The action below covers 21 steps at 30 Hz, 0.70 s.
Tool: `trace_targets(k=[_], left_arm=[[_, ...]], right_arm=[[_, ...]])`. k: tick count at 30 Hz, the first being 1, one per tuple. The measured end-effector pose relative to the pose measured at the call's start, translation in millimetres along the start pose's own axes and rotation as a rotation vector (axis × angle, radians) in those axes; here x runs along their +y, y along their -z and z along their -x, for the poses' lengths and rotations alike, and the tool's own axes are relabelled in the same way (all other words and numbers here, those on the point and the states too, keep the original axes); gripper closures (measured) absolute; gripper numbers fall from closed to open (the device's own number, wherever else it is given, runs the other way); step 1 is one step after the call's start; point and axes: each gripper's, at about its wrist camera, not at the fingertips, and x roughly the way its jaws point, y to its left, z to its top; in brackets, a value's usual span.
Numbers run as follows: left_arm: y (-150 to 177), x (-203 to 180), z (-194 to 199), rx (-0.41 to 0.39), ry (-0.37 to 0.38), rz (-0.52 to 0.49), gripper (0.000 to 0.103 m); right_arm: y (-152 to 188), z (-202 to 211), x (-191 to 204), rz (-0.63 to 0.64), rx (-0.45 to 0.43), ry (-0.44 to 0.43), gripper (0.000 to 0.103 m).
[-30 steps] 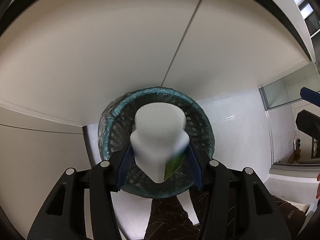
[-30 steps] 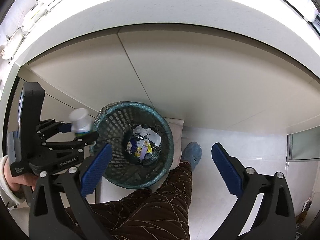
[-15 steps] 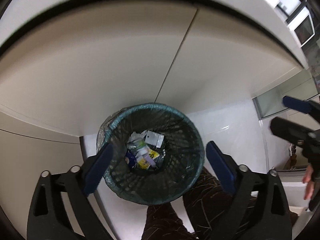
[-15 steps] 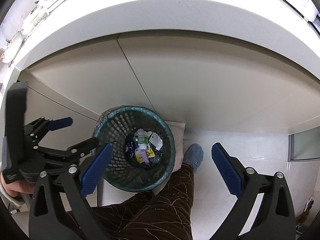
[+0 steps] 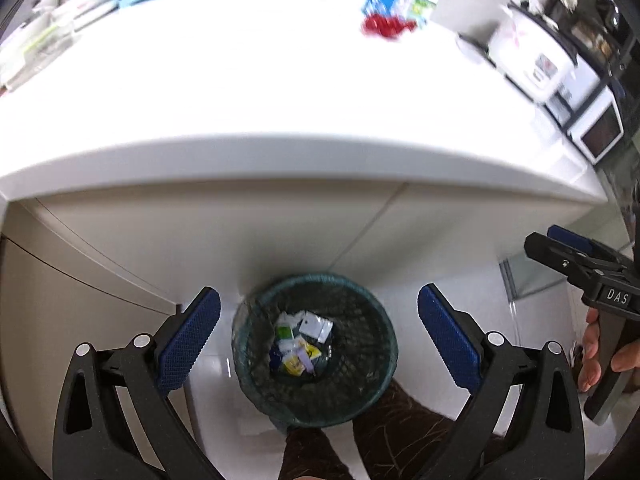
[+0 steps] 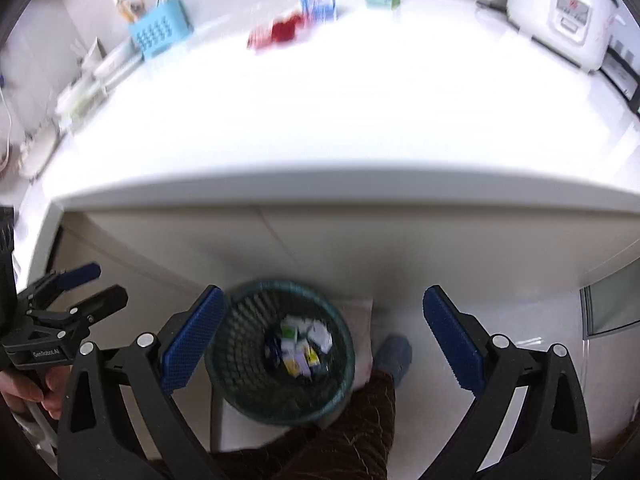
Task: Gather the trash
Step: 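Raise both open tools back above the counter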
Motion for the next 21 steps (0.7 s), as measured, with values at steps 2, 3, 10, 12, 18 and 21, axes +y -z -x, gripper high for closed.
trace_targets(k=[2,3,10,12,18,21], left_arm=[[-12.2,-1.7,11.1,-0.026,0.001,-0.001,0.006],[-19.0,-3.4,16.1,-0.039,-0.003,-0.009,0.006],[-67.7,-20.9,40.3,-0.112,0.009,-0.047,0.006],[-82.6,-26.2,45.1,-0.127,0.014,-0.046,0.006],[-118.4,-41.3,51.6,-0.170,0.020,-0.046,0.006],[-133.6,-46.7,51.1,-0.179,0.017,-0.048,0.006]], right_arm=[[-14.2,10.4,0.0,-0.002,-0.035,0.005,0.008],[-21.1,16.5,0.3,-0.003,-0.060,0.001,0.008],[-61.0,39.7,1.1,0.010,-0.153,0.011,0.008],[-72.7,44.0,0.5,0.015,-0.166,0.018,0.008],[-106.0,49.9,-11.6,0.015,-0.192,0.013,0.008],[-122.7,50.7,-22.5,0.001,-0.206,0.020,0.008]])
